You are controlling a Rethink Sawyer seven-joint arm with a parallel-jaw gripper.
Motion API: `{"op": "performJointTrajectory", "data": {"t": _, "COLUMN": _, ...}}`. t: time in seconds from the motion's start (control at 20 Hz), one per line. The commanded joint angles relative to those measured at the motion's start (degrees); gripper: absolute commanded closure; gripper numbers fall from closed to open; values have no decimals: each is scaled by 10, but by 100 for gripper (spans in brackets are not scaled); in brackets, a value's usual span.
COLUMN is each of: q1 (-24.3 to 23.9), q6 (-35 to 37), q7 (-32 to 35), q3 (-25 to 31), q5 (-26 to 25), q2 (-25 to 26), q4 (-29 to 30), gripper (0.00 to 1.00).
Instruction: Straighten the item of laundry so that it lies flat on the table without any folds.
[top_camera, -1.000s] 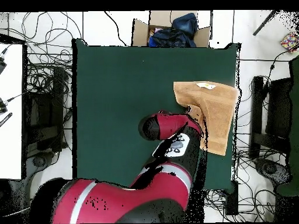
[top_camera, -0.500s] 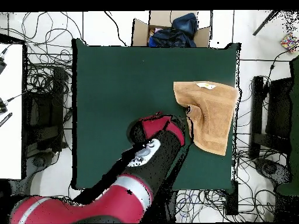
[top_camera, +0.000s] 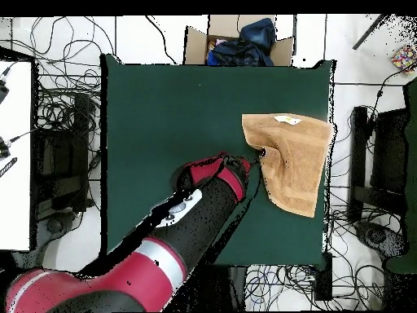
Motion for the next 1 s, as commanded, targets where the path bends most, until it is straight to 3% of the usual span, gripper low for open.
{"op": "performJointTrajectory", "data": {"t": 0.05, "q1": -21, "q6": 65, "q7": 31, "q3": 80, "q5": 16, "q2": 55, "q4": -39, "gripper": 0}}
{"op": "performJointTrajectory", "data": {"t": 0.4, "q1": -14, "q6": 85, "q7": 7, "q3": 70, "q5": -1, "q2": 77, "q4": -62, "gripper": 0}}
{"op": "performJointTrajectory", "data": {"t": 0.6, "q1": -58, "q6": 82, "q7": -43, "q3": 145, "q5": -6, "q2": 62, "q4": -55, "gripper": 0}}
{"op": "performJointTrajectory", "data": {"t": 0.7, "q1": -59, "q6": 82, "q7": -40, "q3": 154, "q5": -5, "q2": 63, "q4": -55, "gripper": 0}}
{"op": "performJointTrajectory", "data": {"t": 1.0, "q1": -39, "q6": 81, "q7": -14, "q3": 121, "q5": -12, "q2": 92, "q4": -80, "gripper": 0}}
